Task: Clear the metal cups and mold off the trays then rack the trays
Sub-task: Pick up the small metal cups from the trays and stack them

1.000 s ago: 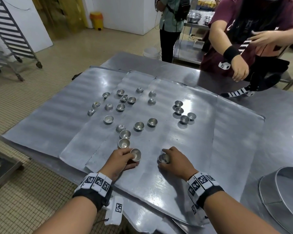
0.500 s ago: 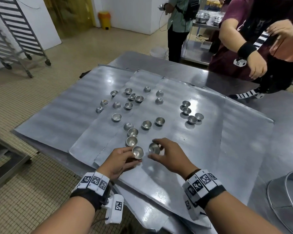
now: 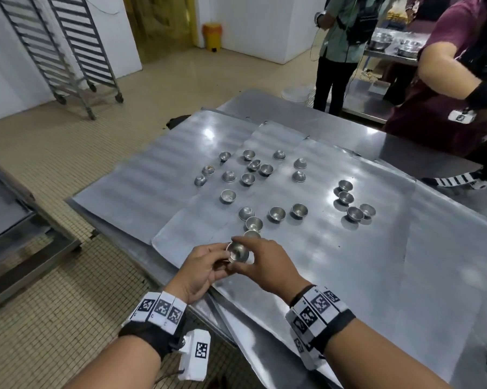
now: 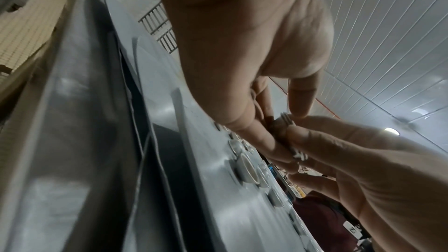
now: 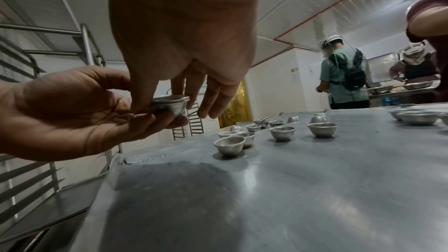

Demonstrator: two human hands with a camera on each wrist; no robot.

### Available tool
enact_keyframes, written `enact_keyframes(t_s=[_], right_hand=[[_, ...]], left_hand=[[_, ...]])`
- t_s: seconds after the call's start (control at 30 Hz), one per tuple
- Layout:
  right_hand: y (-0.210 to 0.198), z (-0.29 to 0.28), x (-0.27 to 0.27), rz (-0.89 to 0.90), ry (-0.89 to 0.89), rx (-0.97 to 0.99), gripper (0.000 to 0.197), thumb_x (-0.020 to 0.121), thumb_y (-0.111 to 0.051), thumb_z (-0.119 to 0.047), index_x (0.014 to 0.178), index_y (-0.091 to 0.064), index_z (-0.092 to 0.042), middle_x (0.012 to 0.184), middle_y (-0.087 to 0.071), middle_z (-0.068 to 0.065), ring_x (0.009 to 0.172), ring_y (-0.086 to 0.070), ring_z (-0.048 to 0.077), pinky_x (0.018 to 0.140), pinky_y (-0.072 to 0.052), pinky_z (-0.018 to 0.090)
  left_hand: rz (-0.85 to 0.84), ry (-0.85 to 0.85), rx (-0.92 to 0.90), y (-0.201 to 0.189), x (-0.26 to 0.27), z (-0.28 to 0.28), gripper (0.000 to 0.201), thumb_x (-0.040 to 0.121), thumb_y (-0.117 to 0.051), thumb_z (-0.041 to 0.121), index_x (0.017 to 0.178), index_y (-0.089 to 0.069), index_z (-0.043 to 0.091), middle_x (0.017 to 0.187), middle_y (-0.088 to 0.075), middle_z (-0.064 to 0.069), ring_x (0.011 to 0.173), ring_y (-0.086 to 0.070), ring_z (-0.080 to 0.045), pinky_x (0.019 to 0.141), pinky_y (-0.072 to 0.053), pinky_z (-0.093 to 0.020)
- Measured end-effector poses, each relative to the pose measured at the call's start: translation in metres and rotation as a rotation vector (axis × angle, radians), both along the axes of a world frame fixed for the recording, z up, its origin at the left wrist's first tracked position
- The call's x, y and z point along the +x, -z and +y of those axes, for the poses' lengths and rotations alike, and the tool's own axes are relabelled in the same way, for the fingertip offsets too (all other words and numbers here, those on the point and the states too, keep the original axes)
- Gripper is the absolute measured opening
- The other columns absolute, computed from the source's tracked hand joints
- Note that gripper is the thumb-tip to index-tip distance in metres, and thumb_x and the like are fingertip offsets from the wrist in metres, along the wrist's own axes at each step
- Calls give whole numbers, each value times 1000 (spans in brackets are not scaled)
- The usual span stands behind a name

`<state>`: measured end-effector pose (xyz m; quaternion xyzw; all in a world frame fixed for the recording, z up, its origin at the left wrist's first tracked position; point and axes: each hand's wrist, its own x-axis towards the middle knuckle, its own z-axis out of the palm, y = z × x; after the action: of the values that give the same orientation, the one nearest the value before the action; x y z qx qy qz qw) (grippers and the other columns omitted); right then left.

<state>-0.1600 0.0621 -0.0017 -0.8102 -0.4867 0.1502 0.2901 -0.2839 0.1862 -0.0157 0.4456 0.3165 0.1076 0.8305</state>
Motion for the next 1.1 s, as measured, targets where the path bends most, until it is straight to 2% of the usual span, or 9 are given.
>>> enact_keyframes(t_s=[0.07, 0.13, 0.23, 0.33, 0.43, 0.57, 0.73, 0.93, 1.1], right_hand=[[1, 6, -4, -1, -15, -28, 64, 78, -73, -57, 137, -55, -36, 119, -69, -6, 106, -64, 17, 87, -50, 32], [3, 11, -6, 18, -15, -45, 71, 78, -71, -62, 141, -52, -36, 126, -66, -8, 113, -61, 14, 90, -49, 31], [10, 17, 4, 5, 156, 4, 54, 84, -64, -56, 133, -60, -33, 126, -66, -7, 114, -61, 14, 89, -49, 30], [19, 20, 23, -37, 290, -100, 48, 87, -62, -49, 130, -58, -29, 125, -61, 0, 114, -58, 24, 81, -46, 32], [29, 26, 32, -43, 255, -265, 57, 86, -63, -51, 137, -49, -29, 126, -56, 5, 112, -57, 27, 84, -50, 36], [39, 31, 33, -55, 264, -289, 56, 88, -61, -49, 139, -47, -30, 119, -59, 5, 104, -61, 26, 83, -50, 35], [43, 34, 32, -80, 283, -274, 50, 90, -60, -47, 134, -49, -27, 117, -59, 3, 100, -62, 25, 80, -51, 35], [44, 33, 33, -110, 272, -306, 33, 91, -57, -48, 118, -59, -29, 108, -57, 0, 93, -61, 22, 79, -52, 34], [41, 22, 33, -172, 250, -362, 37, 87, -56, -56, 111, -64, -28, 102, -59, -4, 88, -60, 18, 76, -51, 31]], left_hand=[[11, -10, 11, 0, -5, 6, 22, 97, -53, -7, 105, -72, -2, 96, -76, -23, 80, -76, -24, 70, -63, -30], [22, -32, 17, 1, -8, 12, 22, 96, -54, -7, 106, -72, -1, 98, -76, -25, 82, -76, -26, 72, -64, -31], [83, -76, 30, 4, -12, 26, 18, 94, -59, -5, 106, -72, -2, 102, -74, -29, 87, -76, -33, 81, -62, -36], [143, -85, 38, 8, -16, 38, 23, 93, -63, -3, 115, -68, -4, 102, -74, -31, 92, -75, -38, 83, -62, -37], [154, -53, 49, 7, -18, 44, 23, 94, -63, -2, 116, -68, -3, 103, -74, -31, 90, -76, -36, 76, -64, -32], [167, 2, 78, 6, -13, 47, 24, 94, -63, -2, 117, -68, -2, 107, -73, -30, 88, -77, -33, 72, -63, -28], [159, 67, 116, 5, -8, 50, 20, 93, -64, -1, 112, -71, 2, 108, -73, -29, 94, -76, -34, 85, -60, -36], [161, 89, 119, 6, -5, 55, 21, 94, -63, 0, 113, -72, 2, 106, -74, -26, 94, -77, -33, 84, -61, -34], [167, 104, 96, 10, -3, 56, 22, 94, -66, 3, 115, -71, 2, 103, -76, -23, 98, -76, -32, 91, -59, -36]])
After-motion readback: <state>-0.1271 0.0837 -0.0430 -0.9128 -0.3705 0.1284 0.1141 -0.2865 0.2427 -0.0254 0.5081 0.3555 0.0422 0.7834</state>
